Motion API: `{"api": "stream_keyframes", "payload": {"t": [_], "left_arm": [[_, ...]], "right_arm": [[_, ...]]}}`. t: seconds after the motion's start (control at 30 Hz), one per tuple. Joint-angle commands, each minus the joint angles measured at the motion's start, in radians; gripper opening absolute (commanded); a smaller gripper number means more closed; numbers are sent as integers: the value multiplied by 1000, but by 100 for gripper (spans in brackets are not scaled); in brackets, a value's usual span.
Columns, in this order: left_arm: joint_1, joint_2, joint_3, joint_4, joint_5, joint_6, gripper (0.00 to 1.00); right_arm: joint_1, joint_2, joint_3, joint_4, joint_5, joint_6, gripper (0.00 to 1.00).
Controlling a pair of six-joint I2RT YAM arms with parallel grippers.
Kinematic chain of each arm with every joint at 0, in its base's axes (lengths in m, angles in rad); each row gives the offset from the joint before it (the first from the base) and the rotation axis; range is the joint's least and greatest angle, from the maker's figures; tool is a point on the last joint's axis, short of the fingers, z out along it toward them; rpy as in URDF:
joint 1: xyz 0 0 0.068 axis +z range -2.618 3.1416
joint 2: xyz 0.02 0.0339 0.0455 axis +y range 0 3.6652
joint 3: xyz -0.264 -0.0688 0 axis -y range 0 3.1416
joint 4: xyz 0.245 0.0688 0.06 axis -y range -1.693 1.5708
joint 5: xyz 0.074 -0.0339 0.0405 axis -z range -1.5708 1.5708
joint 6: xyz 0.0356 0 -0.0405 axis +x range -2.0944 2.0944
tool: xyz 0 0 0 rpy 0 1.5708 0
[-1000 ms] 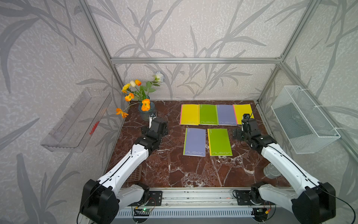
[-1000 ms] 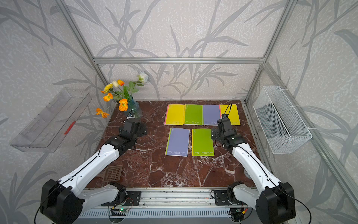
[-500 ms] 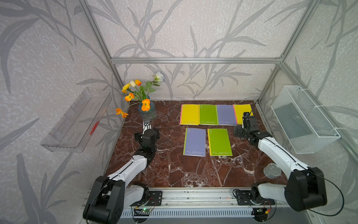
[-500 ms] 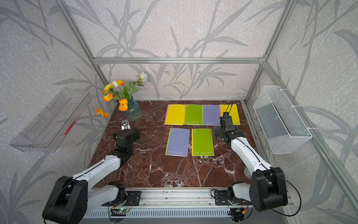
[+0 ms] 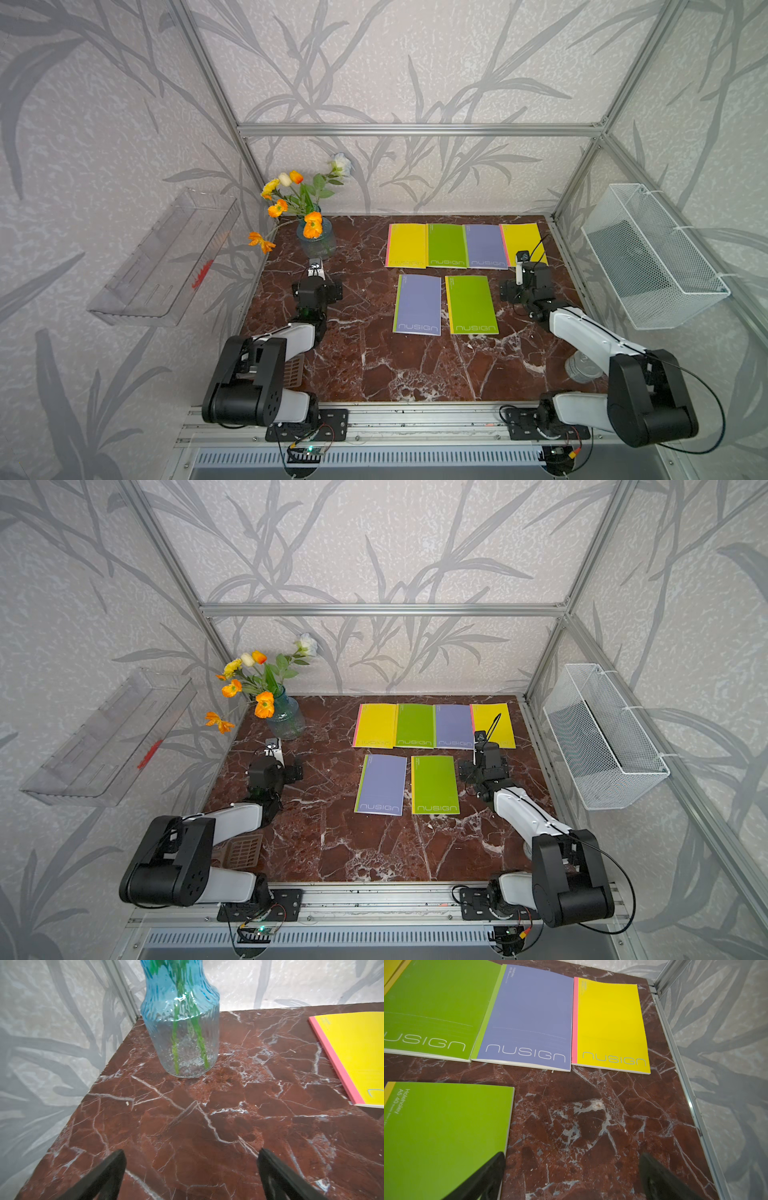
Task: Close the notebook
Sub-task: Reset both arms
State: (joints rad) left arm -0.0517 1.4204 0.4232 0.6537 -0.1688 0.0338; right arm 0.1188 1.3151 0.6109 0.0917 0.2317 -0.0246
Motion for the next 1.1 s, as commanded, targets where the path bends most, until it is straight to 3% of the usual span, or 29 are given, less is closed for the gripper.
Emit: {"api": "stream_keyframes", "payload": {"t": [0.0,0.1,0.23,0.37,0.57,0.93,1.07], "left_arm": [[8,6,-24,85,70,9,99],[9,16,-90,219,49,-4,99],[9,145,-158,499,41,4,99],[15,92,-56,218,1,-29,99],[23,109,-49,231,-16,-39,99],[30,103,-32,185,-36,-61,99],[44,106,-19,161,9,-63,99]], "right_arm": [[-10,-1,-58,215,-60,-44,99],[-12,23,-83,323,-92,-67,99],[-29,91,-91,411,-141,-24,99],[-43,156,-137,549,-178,-3,99],[-50,229,-212,769,-281,-34,99],[-50,220,-197,724,-316,-54,99],[-50,221,-197,724,-316,-56,99]]}}
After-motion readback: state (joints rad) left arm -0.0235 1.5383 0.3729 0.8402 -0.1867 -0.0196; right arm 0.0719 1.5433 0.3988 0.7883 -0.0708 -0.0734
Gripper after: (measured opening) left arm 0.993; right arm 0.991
